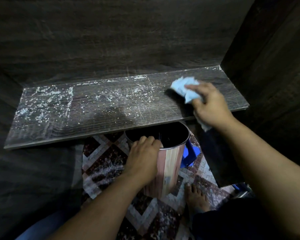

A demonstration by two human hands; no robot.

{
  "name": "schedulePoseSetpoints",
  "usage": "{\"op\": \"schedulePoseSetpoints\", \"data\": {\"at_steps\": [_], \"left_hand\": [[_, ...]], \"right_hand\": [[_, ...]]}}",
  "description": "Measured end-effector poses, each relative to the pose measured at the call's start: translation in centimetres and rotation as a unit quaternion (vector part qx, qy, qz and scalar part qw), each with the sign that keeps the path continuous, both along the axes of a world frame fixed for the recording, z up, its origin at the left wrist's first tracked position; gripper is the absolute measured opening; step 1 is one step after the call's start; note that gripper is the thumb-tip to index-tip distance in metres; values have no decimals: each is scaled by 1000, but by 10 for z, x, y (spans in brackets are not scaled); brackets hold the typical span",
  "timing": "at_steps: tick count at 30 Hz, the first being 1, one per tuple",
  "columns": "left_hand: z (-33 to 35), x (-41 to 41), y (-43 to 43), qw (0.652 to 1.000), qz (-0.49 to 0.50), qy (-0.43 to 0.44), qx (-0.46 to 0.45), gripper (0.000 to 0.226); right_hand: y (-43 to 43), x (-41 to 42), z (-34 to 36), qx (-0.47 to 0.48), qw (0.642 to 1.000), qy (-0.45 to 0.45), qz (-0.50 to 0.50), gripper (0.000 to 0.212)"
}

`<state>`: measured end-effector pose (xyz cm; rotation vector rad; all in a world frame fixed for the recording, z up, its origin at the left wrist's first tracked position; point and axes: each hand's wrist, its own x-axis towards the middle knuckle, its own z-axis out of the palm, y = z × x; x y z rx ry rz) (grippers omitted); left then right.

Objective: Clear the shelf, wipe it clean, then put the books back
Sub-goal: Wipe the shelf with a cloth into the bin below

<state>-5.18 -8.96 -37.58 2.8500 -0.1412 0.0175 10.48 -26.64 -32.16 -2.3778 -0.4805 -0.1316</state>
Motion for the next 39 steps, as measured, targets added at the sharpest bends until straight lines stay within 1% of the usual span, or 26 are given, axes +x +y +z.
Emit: {"op": "schedulePoseSetpoints", "data": {"at_steps": [1,3,5,7,9,12,14,16,20,23,25,27,29,30,32,34,36,37,39], "left_hand": [[0,0,0,1000,2,-3,-2,31],[-2,1,-1,1000,2,-7,5,32],[-5,1,0,1000,6,-19,-2,34],[-7,2,2,1000,12,-27,-10,36],[-5,2,3,1000,11,-24,-12,33],[0,-1,3,1000,-3,-8,-18,31],[2,-2,5,1000,-4,1,-19,34],[2,-3,6,1000,1,0,-20,34],[4,-4,7,1000,4,16,-14,37],[6,-4,6,1000,5,18,-6,37],[7,-3,7,1000,5,21,1,40],[8,-3,6,1000,6,23,1,39],[8,-2,5,1000,4,24,-2,37],[8,-1,5,1000,4,23,-4,36],[7,0,3,1000,4,22,-7,38],[7,1,2,1000,6,24,-10,38],[7,2,-1,1000,6,24,-11,36],[8,4,-2,1000,6,22,-10,35],[7,6,-3,1000,9,21,-10,33]], "right_hand": [[4,12,0,-10,999,-18,-30,52],[18,37,-2,-43,997,-32,-64,52],[35,57,-4,-78,994,-61,-55,52],[52,72,-8,-115,989,-88,-14,52],[65,79,-18,-149,986,-74,14,52],[73,81,-28,-194,980,-53,5,56],[73,88,-25,-228,973,-33,11,48],[69,93,-18,-256,966,-16,41,44],[54,67,-14,-220,972,-16,85,38],[35,20,-16,-199,975,-23,94,47],[20,-8,-18,-190,975,-24,116,47],[6,-22,-16,-195,970,-12,144,46],[-5,-23,-11,-166,975,8,150,51],[-9,-19,-9,-135,982,9,132,53],[-19,3,-4,-90,994,-30,57,55],[-32,39,-2,-102,991,-66,-49,58],[-43,73,1,-146,978,-39,-142,64],[-47,88,-1,-168,971,-12,-167,66],[-46,109,-9,-203,964,43,-165,61]]}}
